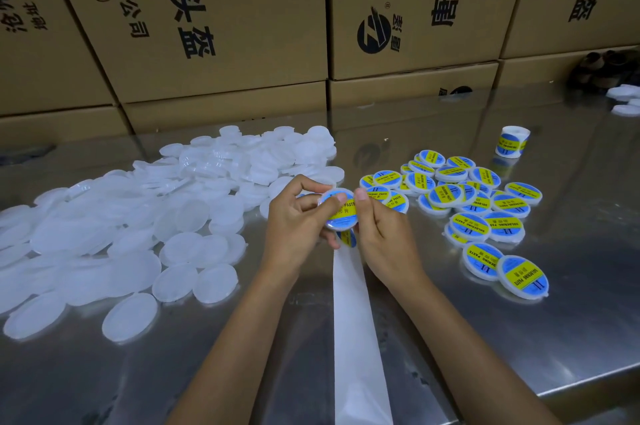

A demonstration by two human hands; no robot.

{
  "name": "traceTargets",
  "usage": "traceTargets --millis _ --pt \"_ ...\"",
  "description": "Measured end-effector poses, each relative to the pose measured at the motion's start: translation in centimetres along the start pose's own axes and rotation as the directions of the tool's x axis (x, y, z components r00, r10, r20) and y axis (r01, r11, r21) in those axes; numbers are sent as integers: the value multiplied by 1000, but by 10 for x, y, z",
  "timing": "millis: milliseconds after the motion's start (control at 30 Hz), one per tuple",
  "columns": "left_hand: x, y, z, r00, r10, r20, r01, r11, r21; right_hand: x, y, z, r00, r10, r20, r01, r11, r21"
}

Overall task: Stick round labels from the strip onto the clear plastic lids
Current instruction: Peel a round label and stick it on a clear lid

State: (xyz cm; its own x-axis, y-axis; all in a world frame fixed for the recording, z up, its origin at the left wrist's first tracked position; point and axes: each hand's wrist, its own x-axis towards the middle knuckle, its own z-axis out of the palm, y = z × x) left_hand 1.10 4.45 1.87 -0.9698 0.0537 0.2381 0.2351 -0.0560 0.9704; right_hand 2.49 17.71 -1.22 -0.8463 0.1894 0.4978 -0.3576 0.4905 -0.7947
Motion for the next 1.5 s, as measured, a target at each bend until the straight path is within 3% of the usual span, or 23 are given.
traceTargets --millis 367,633,867,1067,1300,1500 --pt "0 1 -2 996 -90 29 90 996 3 -2 4 8 998 -62 -6 60 990 -127" --pt "2 5 -9 986 -123 110 123 992 3 -4 1 7 999 -1 52 2 1000 -11" --pt "1 4 -15 942 -136 307 153 988 -32 -2 3 6 990 92 105 -82 992 -92" --pt "1 1 -17 900 -122 419 175 980 -90 0 0 4 994 110 19 -110 993 -31" --pt "6 -3 -18 954 -143 265 170 982 -81 -1 -4 5 987 145 66 -154 974 168" --pt "5 -6 -10 987 -142 74 148 986 -74 -4 -4 5 980 70 186 -88 992 87"
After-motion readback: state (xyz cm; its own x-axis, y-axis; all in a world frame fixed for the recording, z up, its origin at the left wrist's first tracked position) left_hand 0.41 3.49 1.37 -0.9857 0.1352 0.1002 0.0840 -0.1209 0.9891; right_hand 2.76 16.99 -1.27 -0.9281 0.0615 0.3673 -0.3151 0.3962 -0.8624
